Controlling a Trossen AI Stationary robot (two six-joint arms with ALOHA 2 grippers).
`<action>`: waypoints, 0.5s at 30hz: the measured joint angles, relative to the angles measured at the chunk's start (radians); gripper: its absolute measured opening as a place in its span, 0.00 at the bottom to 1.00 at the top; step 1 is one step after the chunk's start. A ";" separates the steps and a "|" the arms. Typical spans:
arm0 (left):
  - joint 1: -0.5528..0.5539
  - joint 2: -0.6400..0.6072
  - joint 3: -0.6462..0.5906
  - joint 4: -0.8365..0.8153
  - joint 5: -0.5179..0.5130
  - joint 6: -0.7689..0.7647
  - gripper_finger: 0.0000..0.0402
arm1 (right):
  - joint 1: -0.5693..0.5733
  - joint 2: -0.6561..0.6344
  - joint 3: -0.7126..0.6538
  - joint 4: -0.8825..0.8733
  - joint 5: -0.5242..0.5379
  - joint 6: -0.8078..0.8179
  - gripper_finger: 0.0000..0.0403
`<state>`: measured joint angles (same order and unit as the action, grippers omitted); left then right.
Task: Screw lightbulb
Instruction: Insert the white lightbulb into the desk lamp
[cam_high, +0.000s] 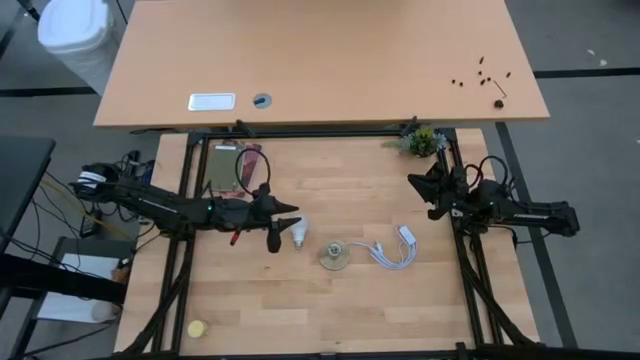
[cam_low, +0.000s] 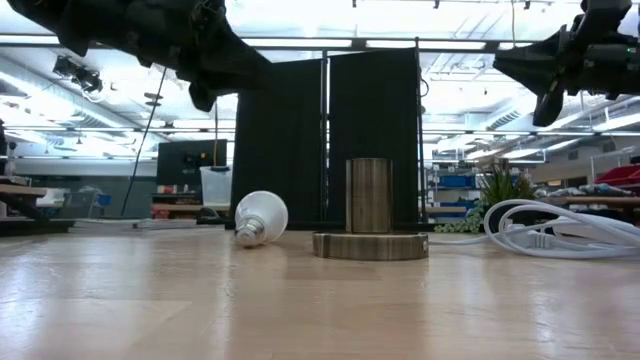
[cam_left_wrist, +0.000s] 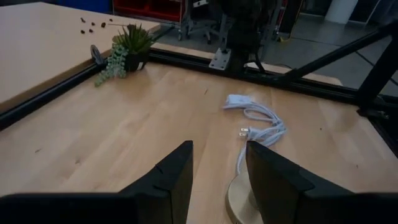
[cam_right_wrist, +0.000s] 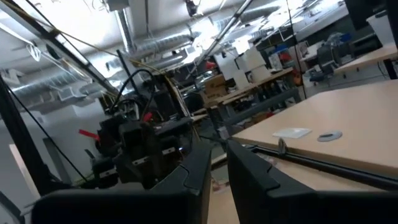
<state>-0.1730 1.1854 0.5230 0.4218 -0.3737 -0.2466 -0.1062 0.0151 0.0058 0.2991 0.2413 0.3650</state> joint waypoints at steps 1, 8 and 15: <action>0.000 0.000 0.001 -0.001 0.000 0.000 0.38 | 0.000 0.000 0.000 0.000 0.000 -0.001 0.15; 0.001 0.000 0.001 -0.120 -0.054 -0.075 0.38 | 0.000 0.000 0.000 0.014 -0.054 -0.030 0.15; -0.006 0.000 0.045 -0.324 -0.078 -0.194 0.38 | 0.012 0.070 0.000 0.003 -0.204 -0.047 0.15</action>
<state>-0.1791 1.1854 0.5683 0.0977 -0.4515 -0.4405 -0.0941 0.0846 0.0059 0.3025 0.0375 0.3180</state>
